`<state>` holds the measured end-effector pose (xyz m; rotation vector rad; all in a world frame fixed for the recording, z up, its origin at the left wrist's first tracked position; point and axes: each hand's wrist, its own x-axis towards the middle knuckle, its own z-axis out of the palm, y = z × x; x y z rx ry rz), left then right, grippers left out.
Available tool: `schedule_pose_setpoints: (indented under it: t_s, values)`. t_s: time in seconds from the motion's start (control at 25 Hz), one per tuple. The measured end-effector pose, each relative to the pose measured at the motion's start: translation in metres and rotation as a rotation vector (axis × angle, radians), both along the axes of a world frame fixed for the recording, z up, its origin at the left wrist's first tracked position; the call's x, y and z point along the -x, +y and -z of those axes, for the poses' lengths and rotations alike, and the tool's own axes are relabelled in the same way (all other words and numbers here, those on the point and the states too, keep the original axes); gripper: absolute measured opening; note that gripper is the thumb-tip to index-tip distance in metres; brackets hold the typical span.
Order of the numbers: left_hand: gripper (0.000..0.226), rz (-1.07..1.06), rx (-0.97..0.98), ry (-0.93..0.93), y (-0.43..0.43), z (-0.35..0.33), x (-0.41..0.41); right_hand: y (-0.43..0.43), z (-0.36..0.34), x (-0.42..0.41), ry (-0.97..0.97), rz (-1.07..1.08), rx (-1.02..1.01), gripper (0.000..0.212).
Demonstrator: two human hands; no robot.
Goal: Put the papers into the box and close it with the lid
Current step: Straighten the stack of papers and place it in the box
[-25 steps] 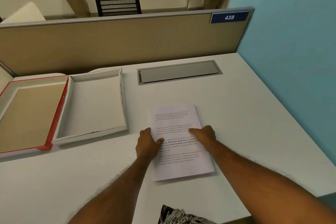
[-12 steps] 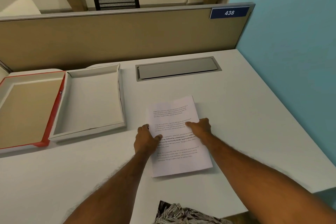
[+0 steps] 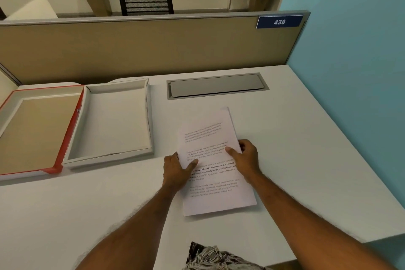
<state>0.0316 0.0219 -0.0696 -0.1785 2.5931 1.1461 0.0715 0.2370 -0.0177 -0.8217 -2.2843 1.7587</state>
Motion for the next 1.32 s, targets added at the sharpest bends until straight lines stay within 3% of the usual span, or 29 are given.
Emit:
schedule_pose_setpoints:
  t_s: [0.08, 0.24, 0.4, 0.6, 0.84, 1.04, 1.2, 1.32]
  values:
    - [0.079, 0.001, -0.012, -0.003, 0.001, -0.006, 0.0, 0.0, -0.01, -0.005, 0.067, -0.03, 0.033, 0.035]
    - [0.057, -0.065, -0.531, -0.005, 0.001, -0.023, 0.001, 0.005, -0.027, -0.007, 0.122, -0.068, 0.056, 0.035]
    - [0.033, -0.05, -0.552, 0.244, 0.003, -0.055, 0.008, 0.012, -0.045, 0.004, 0.18, -0.094, -0.028, 0.033]
    - [0.028, 0.059, -0.576, 0.444, -0.001, -0.084, 0.028, 0.014, -0.06, 0.018, 0.286, -0.109, -0.042, 0.034]
    - [0.027, 0.009, -0.574, 0.506, -0.004, -0.078, 0.02, 0.009, -0.055, 0.023, 0.308, -0.138, -0.044, 0.036]
    - [0.045, -0.02, -0.669, 0.634, -0.004, -0.129, 0.033, -0.001, -0.098, 0.03, 0.502, -0.101, 0.054, 0.038]
    - [0.038, -0.264, -0.694, 0.655, 0.016, -0.179, 0.046, -0.015, -0.128, 0.046, 0.505, 0.12, -0.003, 0.038]
    - [0.032, -0.362, -0.628, 0.616, 0.024, -0.183, 0.046, -0.017, -0.128, 0.05, 0.462, 0.167, -0.042, 0.035]
